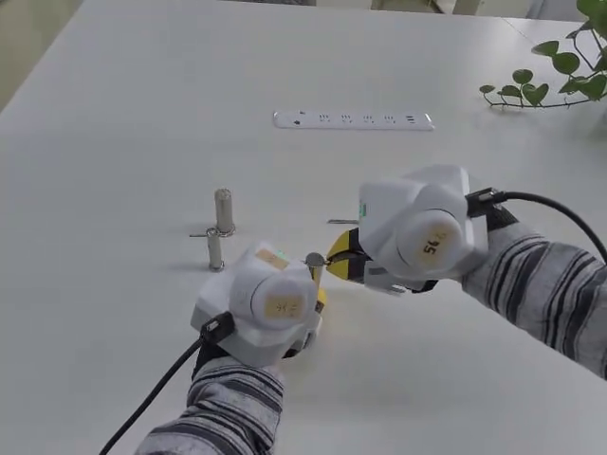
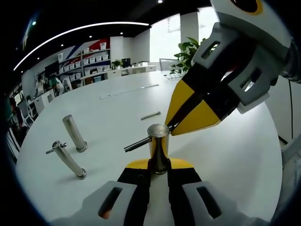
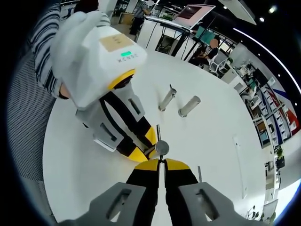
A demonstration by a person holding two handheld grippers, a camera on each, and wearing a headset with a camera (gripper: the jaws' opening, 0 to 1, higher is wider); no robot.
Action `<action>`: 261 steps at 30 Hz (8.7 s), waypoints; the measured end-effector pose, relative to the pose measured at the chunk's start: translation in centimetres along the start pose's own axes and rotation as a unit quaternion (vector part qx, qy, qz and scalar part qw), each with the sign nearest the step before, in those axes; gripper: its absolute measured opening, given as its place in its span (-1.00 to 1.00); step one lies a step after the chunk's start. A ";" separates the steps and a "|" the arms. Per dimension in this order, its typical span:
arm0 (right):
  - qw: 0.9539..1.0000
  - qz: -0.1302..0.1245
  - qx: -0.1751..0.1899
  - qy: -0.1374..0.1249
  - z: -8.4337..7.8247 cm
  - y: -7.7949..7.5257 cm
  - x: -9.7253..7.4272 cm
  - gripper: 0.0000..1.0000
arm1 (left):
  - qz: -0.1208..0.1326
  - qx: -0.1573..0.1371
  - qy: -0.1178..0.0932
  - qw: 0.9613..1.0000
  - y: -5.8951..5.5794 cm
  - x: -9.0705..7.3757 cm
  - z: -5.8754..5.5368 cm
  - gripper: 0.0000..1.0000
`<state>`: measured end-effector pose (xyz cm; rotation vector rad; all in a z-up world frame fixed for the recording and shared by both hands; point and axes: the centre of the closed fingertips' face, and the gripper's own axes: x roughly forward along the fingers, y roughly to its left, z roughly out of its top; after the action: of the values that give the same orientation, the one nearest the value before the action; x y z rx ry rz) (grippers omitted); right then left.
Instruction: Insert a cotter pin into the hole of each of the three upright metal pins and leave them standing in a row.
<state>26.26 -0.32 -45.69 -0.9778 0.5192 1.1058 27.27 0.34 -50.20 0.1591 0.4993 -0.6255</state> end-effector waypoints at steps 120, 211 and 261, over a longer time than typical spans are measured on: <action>0.975 0.078 0.205 -0.024 2.9 -3.2 4.1 -0.83 | 0.001 -0.042 -0.040 0.998 4.6 -10.0 1.3 0.94; 0.942 0.034 0.322 -0.092 8.8 -8.4 10.5 -0.83 | 0.009 -0.038 -0.042 0.998 4.7 -10.2 1.8 0.97; 0.917 -0.055 0.395 -0.016 -4.6 -2.6 -2.2 -0.83 | -0.019 -0.006 -0.047 0.999 2.7 -10.5 2.2 0.97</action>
<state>28.27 -5.67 -45.25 -0.2712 0.7903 0.6992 22.46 7.34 -43.10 0.1082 0.4166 -0.6637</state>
